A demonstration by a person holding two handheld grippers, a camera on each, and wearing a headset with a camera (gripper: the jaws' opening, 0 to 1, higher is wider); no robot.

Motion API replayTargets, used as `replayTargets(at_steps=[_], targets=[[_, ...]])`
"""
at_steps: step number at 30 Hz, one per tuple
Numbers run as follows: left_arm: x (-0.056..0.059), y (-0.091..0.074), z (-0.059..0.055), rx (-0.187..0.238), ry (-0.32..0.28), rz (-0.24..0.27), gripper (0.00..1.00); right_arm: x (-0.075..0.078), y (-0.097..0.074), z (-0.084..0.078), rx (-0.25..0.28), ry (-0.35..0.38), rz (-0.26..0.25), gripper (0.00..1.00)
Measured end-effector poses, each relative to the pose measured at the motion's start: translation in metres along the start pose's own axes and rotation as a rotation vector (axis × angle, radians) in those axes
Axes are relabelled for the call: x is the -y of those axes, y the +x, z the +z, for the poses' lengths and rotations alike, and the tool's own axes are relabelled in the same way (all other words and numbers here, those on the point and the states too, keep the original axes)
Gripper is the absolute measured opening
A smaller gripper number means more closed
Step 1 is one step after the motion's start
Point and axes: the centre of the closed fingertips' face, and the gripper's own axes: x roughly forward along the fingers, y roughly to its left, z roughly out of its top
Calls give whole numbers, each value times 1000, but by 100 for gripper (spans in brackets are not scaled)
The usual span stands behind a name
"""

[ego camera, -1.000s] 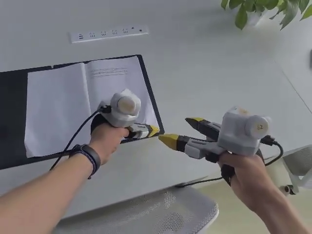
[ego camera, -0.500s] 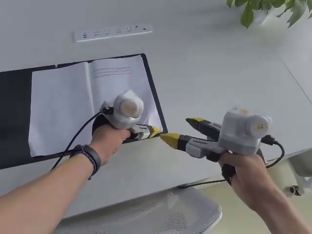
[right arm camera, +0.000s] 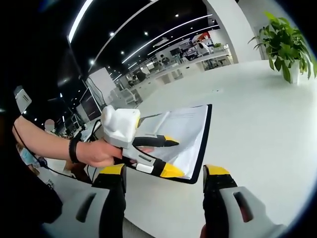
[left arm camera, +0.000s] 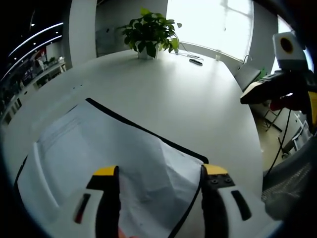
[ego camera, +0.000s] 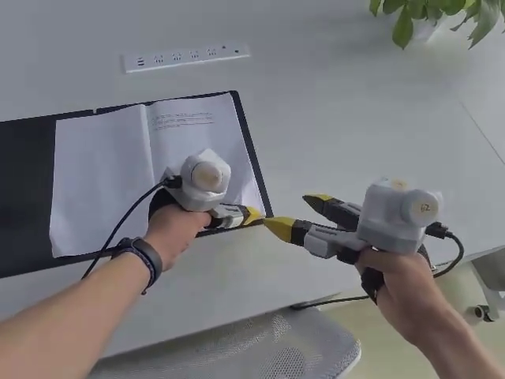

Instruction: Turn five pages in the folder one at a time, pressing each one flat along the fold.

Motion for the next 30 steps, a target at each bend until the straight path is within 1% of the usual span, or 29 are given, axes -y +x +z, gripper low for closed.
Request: replayTargets(at_steps=[7, 9, 12, 18, 22, 26, 30], targets=[[0, -2, 0, 1, -7, -5, 64, 2, 0, 1, 10, 17, 0, 61], [-1, -3, 1, 8, -27, -11, 64, 2, 0, 1, 14, 23, 1, 60], [-3, -3, 0, 3, -11, -1, 61, 5, 2, 1, 20, 36, 4, 59], [-3, -3, 0, 11, -25, -2, 60, 10, 14, 1, 8, 36, 19, 58], [-3, -3, 0, 13, -36, -5, 60, 12, 26, 5, 7, 43, 37, 57], [-3, -3, 0, 15, -44, -10, 61, 12, 37, 10, 2, 40, 53, 56], [-3, -3, 0, 16, -49, -11, 61, 14, 50, 17, 12, 50, 76, 56]])
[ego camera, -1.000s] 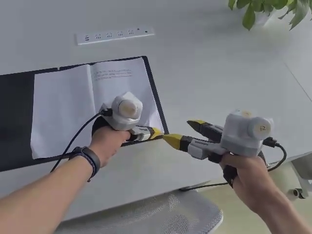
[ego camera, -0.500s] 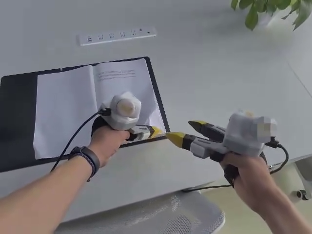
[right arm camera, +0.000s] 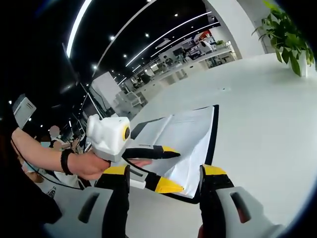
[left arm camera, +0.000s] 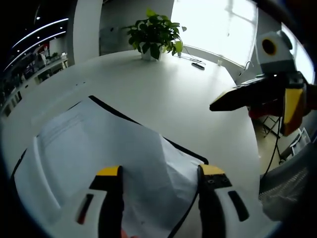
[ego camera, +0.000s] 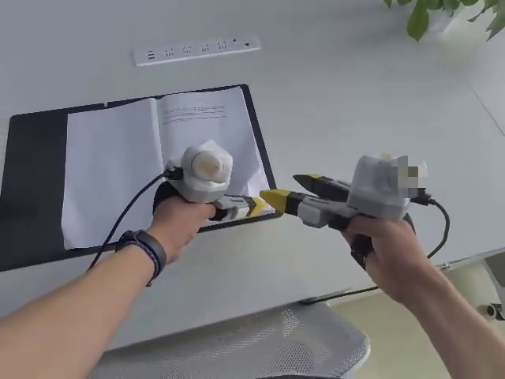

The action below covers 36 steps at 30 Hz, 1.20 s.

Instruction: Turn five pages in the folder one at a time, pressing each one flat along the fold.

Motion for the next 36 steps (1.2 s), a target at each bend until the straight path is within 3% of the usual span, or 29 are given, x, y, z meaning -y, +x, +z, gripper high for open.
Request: replayTargets(at_steps=[9, 18, 36], targets=[[-1, 1, -1, -1, 3, 2, 61, 5, 32, 4, -27, 19, 55, 53], [-3, 1, -1, -1, 0, 3, 61, 7, 52, -6, -53, 69, 88, 52], [-2, 1, 0, -3, -2, 5, 61, 12, 56, -7, -38, 115, 91, 51]])
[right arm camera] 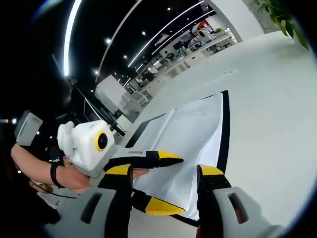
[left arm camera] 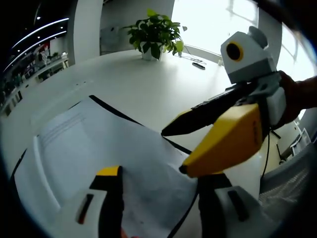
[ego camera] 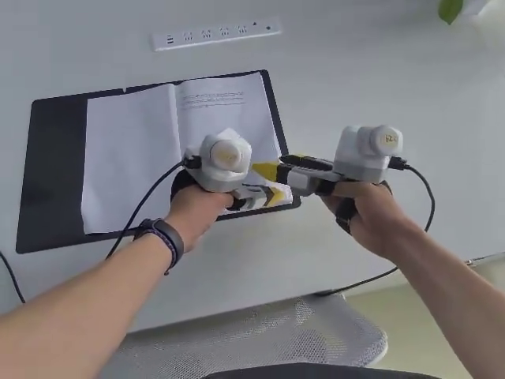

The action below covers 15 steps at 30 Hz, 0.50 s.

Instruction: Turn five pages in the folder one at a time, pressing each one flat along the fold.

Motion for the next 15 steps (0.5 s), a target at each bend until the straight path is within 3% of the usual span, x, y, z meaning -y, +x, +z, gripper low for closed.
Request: replayTargets(at_steps=[15], targets=[[1, -1, 1, -1, -1, -2, 60, 0, 4, -3, -10, 24, 30, 46]])
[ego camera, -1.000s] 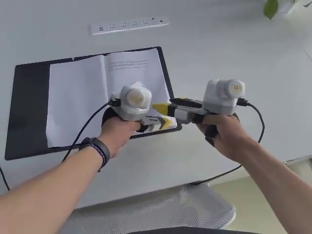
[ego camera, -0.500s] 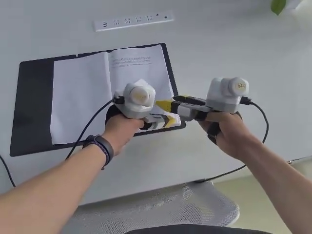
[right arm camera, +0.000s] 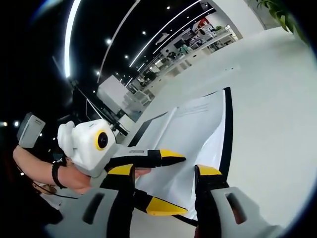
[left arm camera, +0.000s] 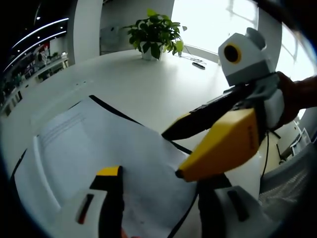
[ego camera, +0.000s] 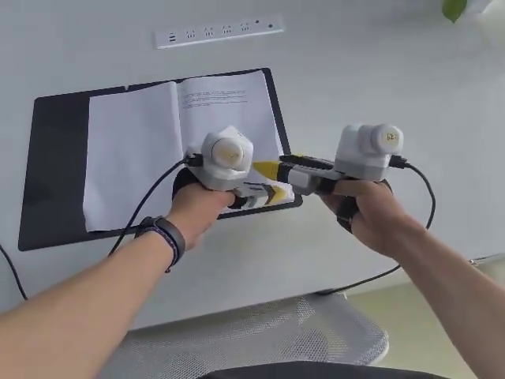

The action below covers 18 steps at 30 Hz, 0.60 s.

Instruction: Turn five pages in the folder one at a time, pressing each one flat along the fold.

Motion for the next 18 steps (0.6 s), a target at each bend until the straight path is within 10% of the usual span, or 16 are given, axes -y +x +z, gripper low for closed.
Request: replayTargets(at_steps=[18], targets=[[1, -3, 1, -5, 15, -7, 62, 16, 2, -6, -3, 86, -25, 5]])
